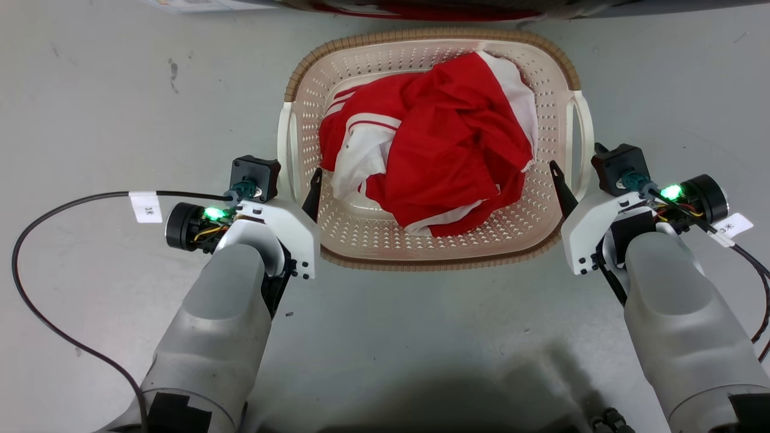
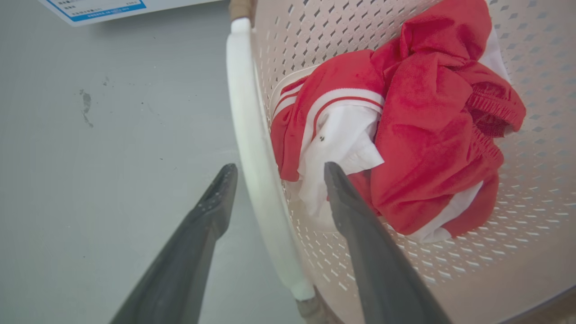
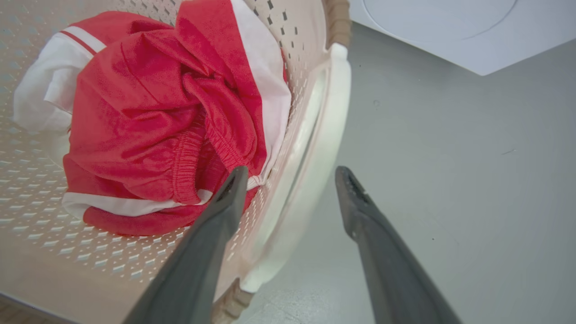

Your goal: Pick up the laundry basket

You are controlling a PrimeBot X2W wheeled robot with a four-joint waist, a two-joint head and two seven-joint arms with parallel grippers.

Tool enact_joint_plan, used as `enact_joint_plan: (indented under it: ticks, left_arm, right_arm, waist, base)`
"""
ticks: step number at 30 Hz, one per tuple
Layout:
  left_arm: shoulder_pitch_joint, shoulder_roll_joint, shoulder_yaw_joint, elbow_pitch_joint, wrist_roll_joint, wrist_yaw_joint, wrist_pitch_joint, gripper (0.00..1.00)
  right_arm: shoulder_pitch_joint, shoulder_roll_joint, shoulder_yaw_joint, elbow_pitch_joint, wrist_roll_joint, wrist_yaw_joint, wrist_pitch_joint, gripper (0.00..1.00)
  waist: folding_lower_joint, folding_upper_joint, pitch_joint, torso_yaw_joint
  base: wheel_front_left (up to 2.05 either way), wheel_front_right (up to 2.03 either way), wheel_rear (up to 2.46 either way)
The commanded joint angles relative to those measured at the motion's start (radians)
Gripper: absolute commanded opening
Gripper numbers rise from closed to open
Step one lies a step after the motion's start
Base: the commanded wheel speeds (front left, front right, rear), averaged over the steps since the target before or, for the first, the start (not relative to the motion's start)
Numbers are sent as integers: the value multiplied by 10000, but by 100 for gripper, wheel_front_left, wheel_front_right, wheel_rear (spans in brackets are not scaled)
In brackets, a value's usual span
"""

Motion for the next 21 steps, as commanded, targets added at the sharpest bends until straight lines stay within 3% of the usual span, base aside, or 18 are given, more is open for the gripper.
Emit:
enact_joint_plan:
  ticks: [1,13,14,15,21]
  left_arm:
    - [-141,9,-82,47,-61,-12,-28,100]
    - [-630,2,-1086,336,-757,-14,-28,100]
    - [-691,2,-1164,339,-753,-14,-28,42]
    - [-727,2,-1225,351,-784,-14,-28,0]
    - [-776,1,-1629,541,-1044,-42,-29,0]
  right_arm:
    - [-203,-13,-56,152,5,-7,-21,100]
    - [-802,-15,-257,1158,-51,-7,-23,100]
    - [-866,-15,-297,1112,-52,-8,-23,44]
    - [-904,-15,-339,1057,-26,-8,-23,0]
    - [-887,-39,-302,1317,-126,-7,-19,0]
  waist:
    - [-1,0,56,17]
    - [-1,0,442,149]
    - [-1,0,460,166]
    - [-1,0,475,179]
    - [-1,0,359,198]
  base:
    - [0,0,0]
    - [0,0,0]
    - [0,0,0]
    - [0,0,0]
    - [0,0,0]
